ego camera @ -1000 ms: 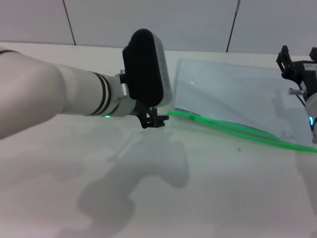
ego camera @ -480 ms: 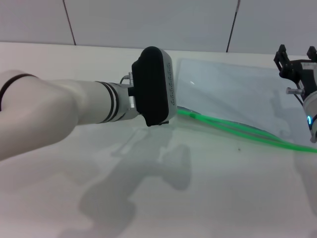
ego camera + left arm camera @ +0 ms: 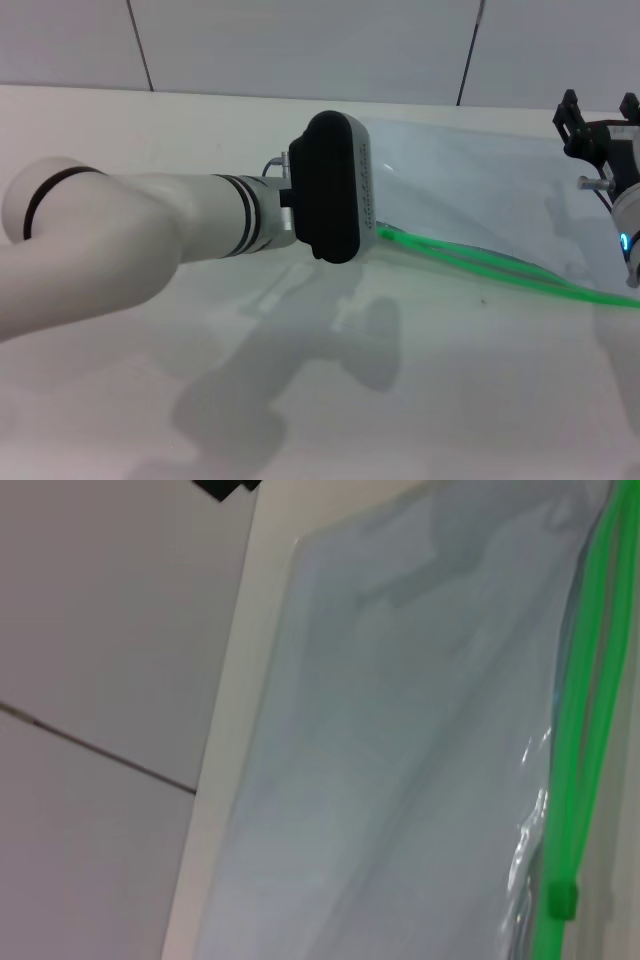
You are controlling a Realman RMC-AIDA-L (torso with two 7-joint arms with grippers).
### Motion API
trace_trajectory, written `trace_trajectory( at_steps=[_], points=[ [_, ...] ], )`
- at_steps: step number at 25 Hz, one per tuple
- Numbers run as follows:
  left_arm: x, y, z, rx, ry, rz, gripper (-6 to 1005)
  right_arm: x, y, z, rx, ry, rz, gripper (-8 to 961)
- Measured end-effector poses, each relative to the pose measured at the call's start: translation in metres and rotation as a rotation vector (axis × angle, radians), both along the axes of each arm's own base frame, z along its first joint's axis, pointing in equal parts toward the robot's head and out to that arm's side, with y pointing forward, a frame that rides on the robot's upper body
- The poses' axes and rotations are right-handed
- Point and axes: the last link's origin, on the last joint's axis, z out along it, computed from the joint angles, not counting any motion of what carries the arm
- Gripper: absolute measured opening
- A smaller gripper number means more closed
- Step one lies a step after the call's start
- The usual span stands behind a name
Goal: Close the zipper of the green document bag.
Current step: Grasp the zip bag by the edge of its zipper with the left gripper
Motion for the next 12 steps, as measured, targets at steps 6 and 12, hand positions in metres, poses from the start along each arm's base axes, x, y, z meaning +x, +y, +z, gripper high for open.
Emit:
trace_trajectory(
  at_steps=[6, 12],
  points=[
    [0.0027, 0.003, -0.0023, 0.005, 0.003, -0.017, 632, -0.0003, 0.0001, 0.0, 0.0, 0.0, 0.001, 736],
    [0.0026, 0.004, -0.0045, 0.017, -0.001, -0.036, 630, -0.0006, 0.0002, -0.0002, -0.001, 0.0, 0.002, 736]
  ],
)
